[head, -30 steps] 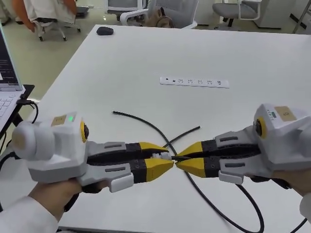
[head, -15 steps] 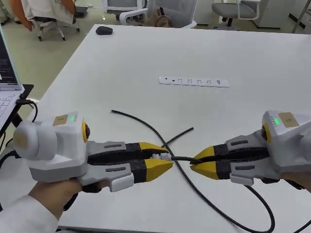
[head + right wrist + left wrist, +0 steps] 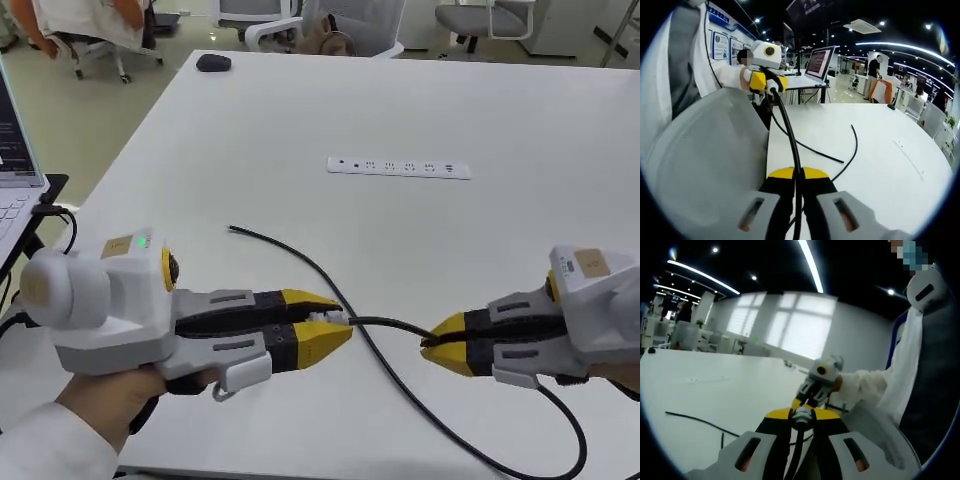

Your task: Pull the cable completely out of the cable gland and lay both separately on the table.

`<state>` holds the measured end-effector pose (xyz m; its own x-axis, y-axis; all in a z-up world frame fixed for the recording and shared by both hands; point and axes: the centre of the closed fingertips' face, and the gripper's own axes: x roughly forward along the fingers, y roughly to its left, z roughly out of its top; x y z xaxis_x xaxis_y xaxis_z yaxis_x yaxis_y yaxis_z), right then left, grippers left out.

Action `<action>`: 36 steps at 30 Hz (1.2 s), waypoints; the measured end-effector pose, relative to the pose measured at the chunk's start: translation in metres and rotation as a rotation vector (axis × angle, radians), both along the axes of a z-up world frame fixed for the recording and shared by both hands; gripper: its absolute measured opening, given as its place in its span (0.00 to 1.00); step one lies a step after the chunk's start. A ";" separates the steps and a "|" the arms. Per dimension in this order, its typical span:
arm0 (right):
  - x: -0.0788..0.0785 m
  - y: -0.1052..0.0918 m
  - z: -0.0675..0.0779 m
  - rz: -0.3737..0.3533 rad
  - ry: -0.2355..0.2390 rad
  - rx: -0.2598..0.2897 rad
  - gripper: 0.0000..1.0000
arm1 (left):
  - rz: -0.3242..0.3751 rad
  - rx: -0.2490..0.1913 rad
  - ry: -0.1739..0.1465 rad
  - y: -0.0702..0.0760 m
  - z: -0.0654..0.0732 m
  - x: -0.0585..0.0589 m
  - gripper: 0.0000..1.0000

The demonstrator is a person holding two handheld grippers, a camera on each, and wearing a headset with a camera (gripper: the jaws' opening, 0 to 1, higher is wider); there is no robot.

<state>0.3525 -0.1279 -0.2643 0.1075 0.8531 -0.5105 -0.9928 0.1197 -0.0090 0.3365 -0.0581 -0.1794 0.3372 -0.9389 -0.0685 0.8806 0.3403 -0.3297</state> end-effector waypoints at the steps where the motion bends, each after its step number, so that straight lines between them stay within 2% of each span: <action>1: 0.000 0.000 0.000 0.000 -0.001 -0.001 0.02 | 0.000 0.000 0.000 0.000 0.000 0.000 0.17; 14: 0.003 -0.003 0.000 -0.015 0.002 -0.021 0.03 | 0.006 -0.002 0.003 0.001 0.000 0.001 0.17; 19: -0.001 0.001 0.008 -0.015 0.006 0.020 0.05 | 0.009 -0.013 0.006 0.001 0.001 0.001 0.17; 24: -0.006 0.011 0.026 0.010 -0.019 0.053 0.15 | 0.005 -0.010 0.006 0.000 0.001 0.000 0.17; 28: -0.005 0.021 0.045 0.030 -0.034 0.116 0.16 | 0.003 -0.011 0.008 0.000 0.001 0.000 0.17; 31: -0.009 0.034 0.067 0.049 -0.045 0.187 0.16 | 0.001 -0.011 0.009 -0.001 0.001 0.000 0.17; 36: -0.016 0.048 0.081 0.093 -0.088 0.175 0.16 | 0.004 -0.012 0.010 -0.001 0.001 0.000 0.17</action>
